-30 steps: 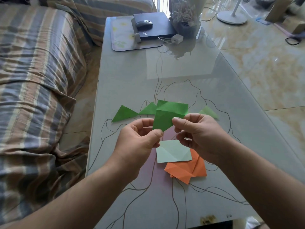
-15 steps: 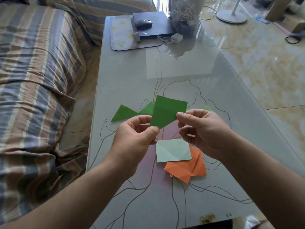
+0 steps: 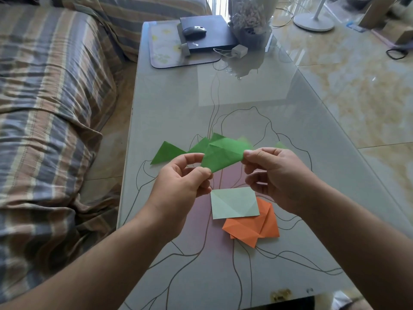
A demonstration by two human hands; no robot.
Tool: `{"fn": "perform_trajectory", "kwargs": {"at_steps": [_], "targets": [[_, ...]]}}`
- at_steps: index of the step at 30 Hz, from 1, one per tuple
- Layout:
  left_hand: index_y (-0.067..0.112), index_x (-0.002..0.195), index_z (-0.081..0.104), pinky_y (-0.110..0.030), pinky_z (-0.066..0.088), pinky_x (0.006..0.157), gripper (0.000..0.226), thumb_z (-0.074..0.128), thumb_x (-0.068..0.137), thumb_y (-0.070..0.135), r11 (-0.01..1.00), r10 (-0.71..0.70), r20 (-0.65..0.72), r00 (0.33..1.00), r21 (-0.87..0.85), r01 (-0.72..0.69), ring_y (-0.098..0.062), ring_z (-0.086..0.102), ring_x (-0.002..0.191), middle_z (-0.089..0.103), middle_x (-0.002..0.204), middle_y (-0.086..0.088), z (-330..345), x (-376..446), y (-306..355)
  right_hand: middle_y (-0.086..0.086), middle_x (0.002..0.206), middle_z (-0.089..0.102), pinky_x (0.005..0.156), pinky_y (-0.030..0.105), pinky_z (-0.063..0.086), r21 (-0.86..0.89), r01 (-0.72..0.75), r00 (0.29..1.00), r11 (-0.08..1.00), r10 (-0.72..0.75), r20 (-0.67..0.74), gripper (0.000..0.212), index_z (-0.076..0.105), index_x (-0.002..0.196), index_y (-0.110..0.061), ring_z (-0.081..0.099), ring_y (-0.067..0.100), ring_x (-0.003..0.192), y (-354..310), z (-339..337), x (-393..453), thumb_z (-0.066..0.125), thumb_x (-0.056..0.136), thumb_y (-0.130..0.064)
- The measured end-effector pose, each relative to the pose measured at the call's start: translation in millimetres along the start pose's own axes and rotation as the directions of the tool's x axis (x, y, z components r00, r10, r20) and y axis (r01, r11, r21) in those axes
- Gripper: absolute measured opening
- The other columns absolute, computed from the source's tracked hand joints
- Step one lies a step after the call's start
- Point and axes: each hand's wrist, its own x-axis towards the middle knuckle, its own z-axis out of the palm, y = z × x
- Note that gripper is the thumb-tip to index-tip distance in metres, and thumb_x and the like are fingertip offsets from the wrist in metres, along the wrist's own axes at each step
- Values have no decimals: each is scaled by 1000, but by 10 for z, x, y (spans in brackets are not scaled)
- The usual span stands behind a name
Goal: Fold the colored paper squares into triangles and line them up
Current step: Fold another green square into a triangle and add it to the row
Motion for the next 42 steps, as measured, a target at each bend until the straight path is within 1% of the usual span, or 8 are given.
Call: {"fn": "perform_trajectory", "kwargs": {"at_steps": [6, 9, 13, 19, 22, 27, 32, 42], "targets": [[13, 99, 69, -34, 58, 71, 21, 58, 98, -4, 999, -15, -8, 1000, 32, 15, -17, 58, 68, 64, 71, -4, -4, -5, 11, -1, 72, 57, 59, 28, 46, -317, 221, 944, 922, -284, -169, 31, 55, 81, -17, 59, 10, 56, 87, -45, 46, 78, 90, -35], [8, 93, 74, -33, 57, 71, 22, 56, 98, -3, 998, -60, -29, 998, 11, 60, -17, 58, 67, 66, 72, -5, 9, -3, 5, -7, 96, 61, 72, 29, 49, -754, 511, 713, 414, -693, 103, 31, 63, 98, -30, 60, 10, 85, 107, -84, 56, 77, 82, -52], [4, 94, 77, -32, 57, 68, 25, 52, 99, 2, 988, -132, -30, 991, -81, 129, -15, 59, 64, 66, 73, -7, 21, 14, -2, -3, 118, 62, 89, 46, 46, -789, 612, 584, 53, -703, 405, 32, 78, 101, -33, 50, 29, 117, 234, -44, 78, 69, 82, -57], [9, 82, 80, -34, 55, 69, 24, 60, 94, 16, 961, -243, 68, 968, -118, 250, -17, 58, 62, 64, 75, -8, -8, 25, 26, -12, 97, 66, 75, 50, 50, -759, 640, 553, 120, -757, 347, 16, 77, 83, -32, 55, 25, 99, 308, -5, 120, 68, 89, -44], [22, 89, 80, -32, 46, 64, 12, 73, 87, 31, 978, -121, 91, 988, 181, 103, -18, 50, 70, 56, 82, -4, -76, 40, 61, -17, 91, 66, 72, 46, 52, -750, 637, 599, 180, -727, 334, 15, 76, 81, -33, 55, 21, 91, 319, 1, 111, 65, 87, -42], [51, 103, 74, -25, 48, 83, 23, 74, 81, 60, 435, 336, 310, 889, 787, -438, -9, 53, 103, 51, 102, 12, -261, 86, 37, -16, 88, 67, 73, 41, 51, -726, 665, 602, 175, -700, 383, 15, 77, 82, -32, 56, 17, 86, 294, 15, 98, 66, 86, -41], [38, 101, 79, -29, 50, 80, 18, 71, 88, 48, 215, 518, 444, 731, 760, -614, -14, 54, 100, 56, 99, 13, -249, 100, -27, -16, 84, 67, 74, 37, 51, -681, 692, 604, 240, -709, 364, 17, 78, 82, -32, 58, 17, 85, 281, 60, 58, 65, 86, -43], [33, 93, 79, -34, 53, 78, 23, 61, 89, 47, 209, 564, 431, 704, 750, -627, -10, 55, 92, 61, 91, 15, -207, 113, 14, -14, 85, 67, 76, 39, 53, -645, 686, 652, 338, -678, 339, 17, 76, 80, -29, 64, 13, 86, 241, 118, 47, 64, 80, -42]]}}
